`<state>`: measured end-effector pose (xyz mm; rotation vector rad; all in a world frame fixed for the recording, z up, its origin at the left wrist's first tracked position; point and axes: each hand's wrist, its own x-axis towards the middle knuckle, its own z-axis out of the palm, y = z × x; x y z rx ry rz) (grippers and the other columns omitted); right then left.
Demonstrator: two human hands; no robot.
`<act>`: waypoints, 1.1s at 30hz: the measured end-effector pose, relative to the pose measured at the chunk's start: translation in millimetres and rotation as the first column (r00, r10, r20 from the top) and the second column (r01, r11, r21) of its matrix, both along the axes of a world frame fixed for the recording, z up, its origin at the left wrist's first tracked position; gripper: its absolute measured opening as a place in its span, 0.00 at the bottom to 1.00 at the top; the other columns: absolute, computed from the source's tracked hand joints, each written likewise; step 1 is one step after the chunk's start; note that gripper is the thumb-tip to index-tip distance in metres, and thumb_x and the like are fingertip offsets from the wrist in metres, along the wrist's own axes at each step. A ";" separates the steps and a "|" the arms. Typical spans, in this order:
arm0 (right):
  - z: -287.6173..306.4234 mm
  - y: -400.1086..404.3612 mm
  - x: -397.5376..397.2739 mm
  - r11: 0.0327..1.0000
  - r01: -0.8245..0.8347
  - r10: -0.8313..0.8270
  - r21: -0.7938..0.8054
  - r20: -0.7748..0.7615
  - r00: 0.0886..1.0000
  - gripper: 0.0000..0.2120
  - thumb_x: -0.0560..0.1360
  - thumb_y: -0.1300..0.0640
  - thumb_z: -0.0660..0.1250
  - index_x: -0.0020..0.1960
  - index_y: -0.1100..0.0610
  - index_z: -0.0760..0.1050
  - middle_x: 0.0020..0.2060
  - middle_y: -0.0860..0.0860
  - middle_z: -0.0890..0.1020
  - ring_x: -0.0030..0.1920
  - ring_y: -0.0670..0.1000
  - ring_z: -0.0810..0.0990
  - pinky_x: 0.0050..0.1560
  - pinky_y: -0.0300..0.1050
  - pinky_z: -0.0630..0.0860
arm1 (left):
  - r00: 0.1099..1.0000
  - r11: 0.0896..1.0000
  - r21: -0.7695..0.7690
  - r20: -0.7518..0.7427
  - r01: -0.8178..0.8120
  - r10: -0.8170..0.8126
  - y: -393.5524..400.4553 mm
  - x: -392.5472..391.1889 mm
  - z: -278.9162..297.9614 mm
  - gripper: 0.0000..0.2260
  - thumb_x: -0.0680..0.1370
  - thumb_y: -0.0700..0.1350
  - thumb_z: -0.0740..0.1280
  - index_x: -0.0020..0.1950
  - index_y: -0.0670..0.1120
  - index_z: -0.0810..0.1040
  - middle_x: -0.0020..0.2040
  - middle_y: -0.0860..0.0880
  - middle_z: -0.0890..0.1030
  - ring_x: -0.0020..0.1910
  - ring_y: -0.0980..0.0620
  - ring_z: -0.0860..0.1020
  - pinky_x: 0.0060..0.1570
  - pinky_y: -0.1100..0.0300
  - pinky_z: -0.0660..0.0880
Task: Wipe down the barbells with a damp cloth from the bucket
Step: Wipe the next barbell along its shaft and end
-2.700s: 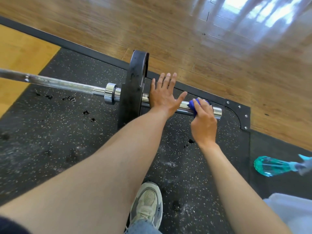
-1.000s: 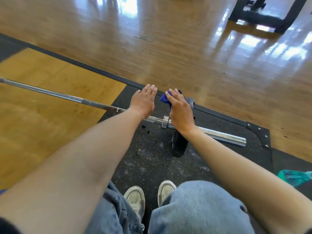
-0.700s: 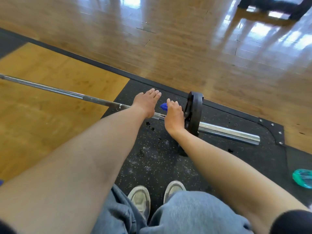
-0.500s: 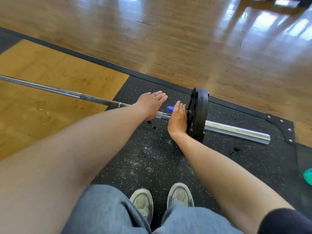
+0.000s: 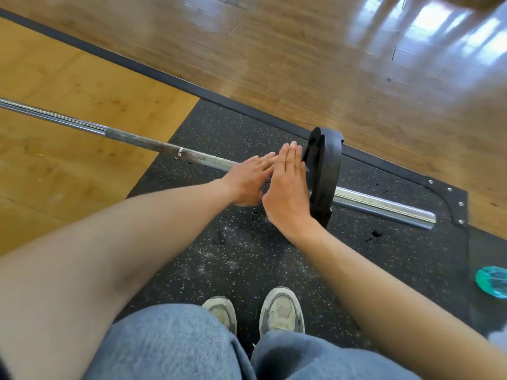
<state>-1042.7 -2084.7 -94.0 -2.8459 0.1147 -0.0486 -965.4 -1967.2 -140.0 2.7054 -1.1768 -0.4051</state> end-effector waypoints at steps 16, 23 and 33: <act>15.2 -63.2 31.0 0.956 0.150 -0.089 -0.254 0.236 0.968 0.31 0.86 0.49 0.49 0.82 0.64 0.46 0.82 0.59 0.48 0.82 0.55 0.44 0.81 0.52 0.40 | 0.946 0.993 -0.115 0.321 0.000 0.037 -28.0 -51.4 -62.0 0.35 0.79 0.39 0.60 0.82 0.44 0.47 0.83 0.47 0.49 0.82 0.48 0.48 0.80 0.49 0.55; 13.8 -66.8 42.6 0.960 0.168 -0.104 -0.225 0.272 0.957 0.32 0.86 0.46 0.48 0.82 0.64 0.48 0.82 0.59 0.51 0.82 0.55 0.46 0.81 0.52 0.42 | 0.951 0.982 -0.123 0.259 -0.142 0.170 -65.4 -9.2 -44.4 0.26 0.87 0.52 0.51 0.83 0.43 0.55 0.83 0.46 0.58 0.82 0.47 0.53 0.80 0.50 0.51; 14.1 -69.5 52.8 0.966 0.169 -0.111 -0.196 0.276 0.955 0.31 0.85 0.47 0.49 0.82 0.63 0.52 0.81 0.58 0.55 0.82 0.55 0.48 0.81 0.51 0.42 | 0.915 0.915 -0.369 0.292 -0.161 0.278 -79.5 -9.9 -58.1 0.21 0.77 0.35 0.69 0.71 0.37 0.75 0.65 0.41 0.79 0.67 0.41 0.75 0.69 0.47 0.72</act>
